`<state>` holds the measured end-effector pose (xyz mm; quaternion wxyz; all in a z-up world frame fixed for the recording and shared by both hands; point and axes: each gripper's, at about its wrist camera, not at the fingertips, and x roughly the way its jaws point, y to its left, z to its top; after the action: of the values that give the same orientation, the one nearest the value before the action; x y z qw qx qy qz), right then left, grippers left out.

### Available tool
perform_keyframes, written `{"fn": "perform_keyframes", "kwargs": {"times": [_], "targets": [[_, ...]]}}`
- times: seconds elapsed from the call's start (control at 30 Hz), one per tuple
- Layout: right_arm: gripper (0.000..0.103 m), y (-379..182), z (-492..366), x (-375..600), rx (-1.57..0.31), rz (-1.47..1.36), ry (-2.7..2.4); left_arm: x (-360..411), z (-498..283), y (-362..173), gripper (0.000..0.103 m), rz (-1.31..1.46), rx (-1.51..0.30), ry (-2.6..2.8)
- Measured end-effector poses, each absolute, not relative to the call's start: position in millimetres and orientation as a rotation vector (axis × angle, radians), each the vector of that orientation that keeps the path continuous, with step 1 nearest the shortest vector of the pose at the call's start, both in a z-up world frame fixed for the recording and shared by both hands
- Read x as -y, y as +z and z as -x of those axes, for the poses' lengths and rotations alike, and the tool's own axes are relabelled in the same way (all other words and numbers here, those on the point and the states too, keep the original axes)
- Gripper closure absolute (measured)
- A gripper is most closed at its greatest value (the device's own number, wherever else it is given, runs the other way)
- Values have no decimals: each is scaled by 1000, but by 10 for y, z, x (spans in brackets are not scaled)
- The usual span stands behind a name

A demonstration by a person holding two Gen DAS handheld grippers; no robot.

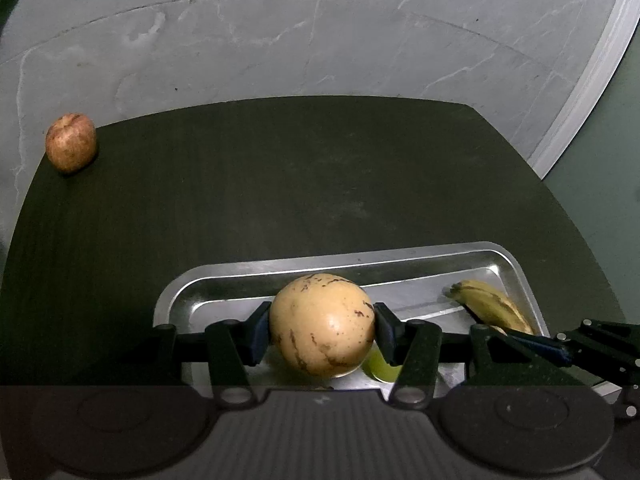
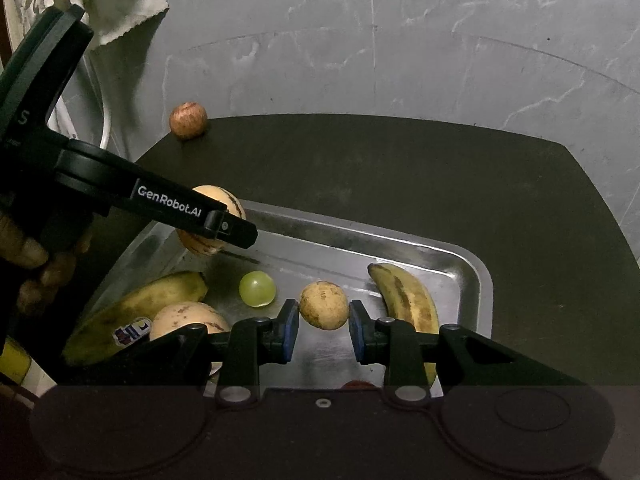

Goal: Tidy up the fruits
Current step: 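Lower the walnut into the tray and open the right tool while the left tool holds the melon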

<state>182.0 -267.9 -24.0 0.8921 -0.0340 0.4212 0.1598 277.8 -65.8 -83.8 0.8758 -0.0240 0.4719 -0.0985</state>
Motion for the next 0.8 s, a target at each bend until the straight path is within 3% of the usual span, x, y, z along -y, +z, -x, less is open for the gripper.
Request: {"fn": "perform_keyframes", "kwargs": {"times": [0.8], "targets": [[74,-344,-1890,2603,-922,81,314,591,-2824,-965,46,30,-1024,-204]]}}
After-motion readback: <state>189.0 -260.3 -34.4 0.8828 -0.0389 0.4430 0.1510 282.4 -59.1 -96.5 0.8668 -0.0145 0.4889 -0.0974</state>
